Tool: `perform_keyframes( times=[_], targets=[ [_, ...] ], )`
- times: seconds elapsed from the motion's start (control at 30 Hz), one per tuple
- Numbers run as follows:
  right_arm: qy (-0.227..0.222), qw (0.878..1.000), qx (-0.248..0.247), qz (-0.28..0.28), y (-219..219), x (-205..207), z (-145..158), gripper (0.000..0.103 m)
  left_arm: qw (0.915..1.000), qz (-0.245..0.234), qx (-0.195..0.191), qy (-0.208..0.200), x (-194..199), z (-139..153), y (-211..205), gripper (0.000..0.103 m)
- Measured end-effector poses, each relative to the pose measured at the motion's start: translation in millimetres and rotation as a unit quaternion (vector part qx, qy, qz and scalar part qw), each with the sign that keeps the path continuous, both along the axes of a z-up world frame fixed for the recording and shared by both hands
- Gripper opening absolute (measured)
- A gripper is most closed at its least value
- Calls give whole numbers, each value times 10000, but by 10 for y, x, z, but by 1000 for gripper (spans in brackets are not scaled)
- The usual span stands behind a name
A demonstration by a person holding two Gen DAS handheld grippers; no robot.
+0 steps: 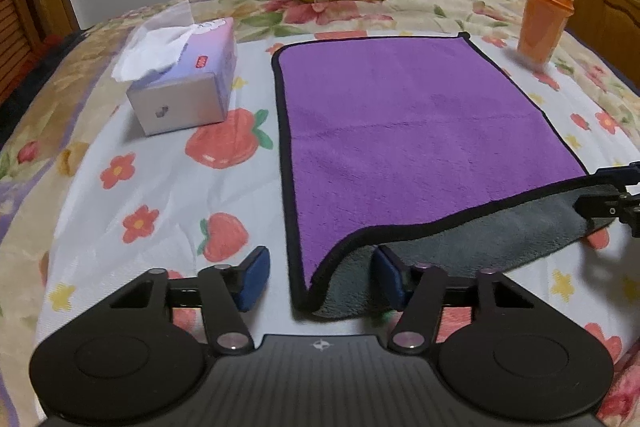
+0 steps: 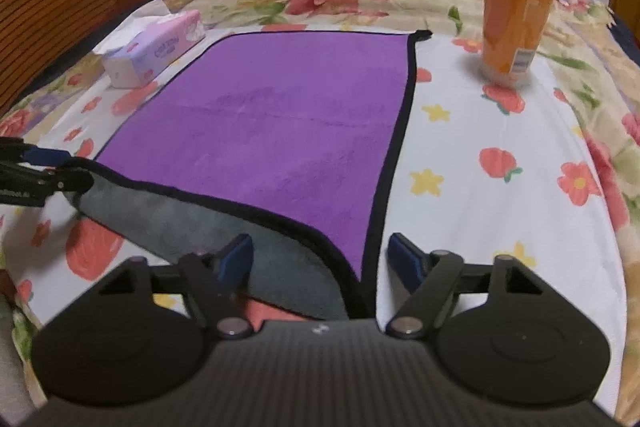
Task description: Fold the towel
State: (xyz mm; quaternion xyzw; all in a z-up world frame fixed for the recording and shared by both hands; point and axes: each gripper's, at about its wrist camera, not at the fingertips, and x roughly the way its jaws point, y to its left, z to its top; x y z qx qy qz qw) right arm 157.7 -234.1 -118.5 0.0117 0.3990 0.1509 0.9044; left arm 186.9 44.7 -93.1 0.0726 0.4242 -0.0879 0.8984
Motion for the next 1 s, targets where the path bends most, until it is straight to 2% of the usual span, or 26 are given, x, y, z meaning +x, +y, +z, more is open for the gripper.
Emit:
perform_keyframes(
  times=[0.23, 0.3, 0.5, 0.6, 0.63, 0.7, 0.87, 1.0],
  targets=[
    [65, 9999, 5, 136, -12, 10, 35, 59, 9998, -104, -161, 87, -18, -3, -18, 40],
    [117, 9998, 18, 164, -26, 16, 42, 58, 9997, -135, -176, 96, -20, -2, -27, 37],
    [250, 9994, 45, 225, -98, 38, 59, 46, 9997, -145, -175, 95, -28, -4, -37, 33],
    [290, 9993, 69, 234, -128, 45, 58, 34, 9996, -150, -214, 104, -32, 2, -38, 27],
    [292, 9993, 68, 236, -134, 42, 57, 25, 9996, -156, -231, 104, -33, 4, -35, 22],
    [295, 9992, 70, 256, -140, 43, 53, 21, 9995, -186, -253, 94, -35, 5, -26, 16],
    [212, 9991, 41, 368, -122, 28, 61, 6, 9993, -234, -302, 15, -59, 51, -25, 12],
    [142, 9991, 55, 391, -119, 25, 77, 5, 9991, -259, -309, -124, -80, 100, -44, 10]
  ],
)
